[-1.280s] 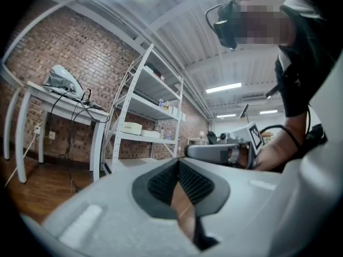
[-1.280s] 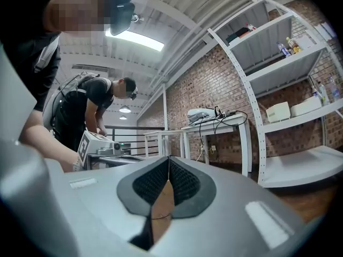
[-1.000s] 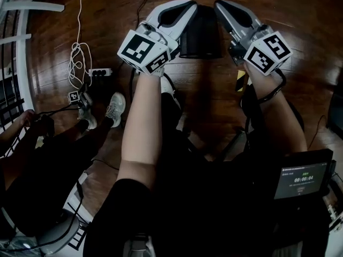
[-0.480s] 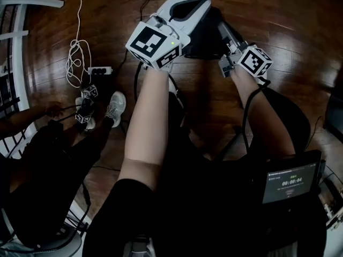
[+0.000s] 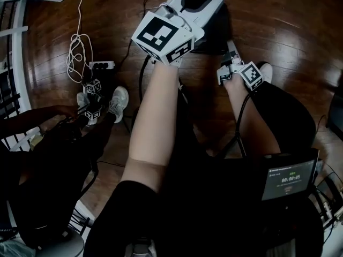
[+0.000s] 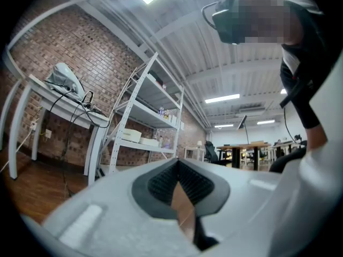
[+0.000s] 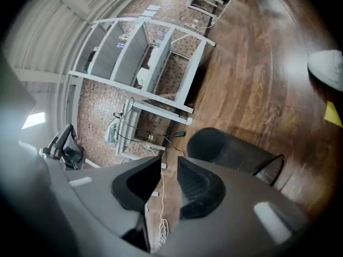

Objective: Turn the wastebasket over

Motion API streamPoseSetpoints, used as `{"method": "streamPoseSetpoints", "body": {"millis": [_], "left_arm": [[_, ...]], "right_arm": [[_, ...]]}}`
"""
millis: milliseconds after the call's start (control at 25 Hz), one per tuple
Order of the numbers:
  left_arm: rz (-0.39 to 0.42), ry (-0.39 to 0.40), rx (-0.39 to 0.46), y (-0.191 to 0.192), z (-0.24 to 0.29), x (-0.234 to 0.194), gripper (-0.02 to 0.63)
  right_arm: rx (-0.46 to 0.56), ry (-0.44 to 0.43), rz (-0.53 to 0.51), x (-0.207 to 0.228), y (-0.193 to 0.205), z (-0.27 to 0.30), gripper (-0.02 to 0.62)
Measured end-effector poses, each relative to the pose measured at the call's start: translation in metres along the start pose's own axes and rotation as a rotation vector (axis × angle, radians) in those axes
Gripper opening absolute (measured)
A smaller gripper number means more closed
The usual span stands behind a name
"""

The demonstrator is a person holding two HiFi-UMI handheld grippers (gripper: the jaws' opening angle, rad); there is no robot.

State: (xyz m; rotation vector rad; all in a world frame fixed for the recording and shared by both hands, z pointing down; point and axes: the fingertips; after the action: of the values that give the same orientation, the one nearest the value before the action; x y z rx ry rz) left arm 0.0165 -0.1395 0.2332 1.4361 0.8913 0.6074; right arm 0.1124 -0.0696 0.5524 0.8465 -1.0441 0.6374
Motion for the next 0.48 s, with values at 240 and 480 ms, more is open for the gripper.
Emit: {"method": "streamPoseSetpoints", "body": {"millis": [240,480], "left_arm": [[-0.022,-0.025,-0.007,0.001,-0.007,-0.004,0.001],[-0.03,-0.028,0.029,-0.016,0.0,0.004,0.0]], "right_arm": [[0.024,0.127,0.162,0.056,0.05,-0.019,0.143],[0.032,0.119,0.234,0.073,0.065,-0.022,0.14]]}}
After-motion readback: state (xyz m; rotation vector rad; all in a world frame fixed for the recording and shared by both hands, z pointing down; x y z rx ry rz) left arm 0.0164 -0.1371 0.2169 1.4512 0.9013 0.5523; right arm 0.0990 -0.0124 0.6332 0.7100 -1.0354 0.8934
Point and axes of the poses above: the fingertips, and each gripper's own axes: z forward along the fingers, x to its right, y out of its underside, and after that the axes turned 4 degrees about -x, right-handed
